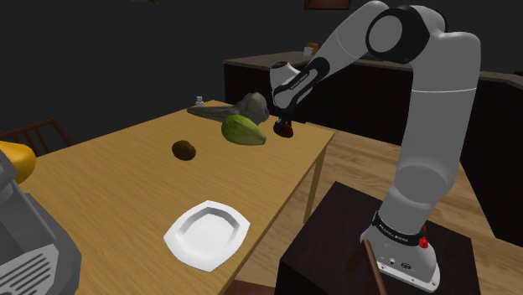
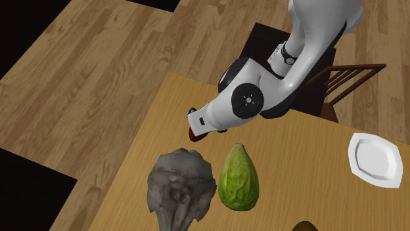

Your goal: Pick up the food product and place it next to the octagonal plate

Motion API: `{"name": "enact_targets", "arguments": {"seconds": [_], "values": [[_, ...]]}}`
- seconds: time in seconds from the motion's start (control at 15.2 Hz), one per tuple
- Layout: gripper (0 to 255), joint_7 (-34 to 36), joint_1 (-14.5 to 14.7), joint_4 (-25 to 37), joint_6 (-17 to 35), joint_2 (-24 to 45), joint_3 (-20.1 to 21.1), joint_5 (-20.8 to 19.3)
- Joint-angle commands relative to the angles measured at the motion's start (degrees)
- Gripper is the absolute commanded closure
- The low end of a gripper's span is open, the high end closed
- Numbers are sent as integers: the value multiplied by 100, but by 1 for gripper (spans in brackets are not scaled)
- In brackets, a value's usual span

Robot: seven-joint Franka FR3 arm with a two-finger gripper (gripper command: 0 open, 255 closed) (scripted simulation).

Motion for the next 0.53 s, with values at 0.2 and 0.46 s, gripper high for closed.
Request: {"name": "enact_targets", "arguments": {"seconds": [0.2,0.46], "values": [[255,0,0,4,4,13,1,1],[255,-71,7,62,-194,-135,10,34]]}}
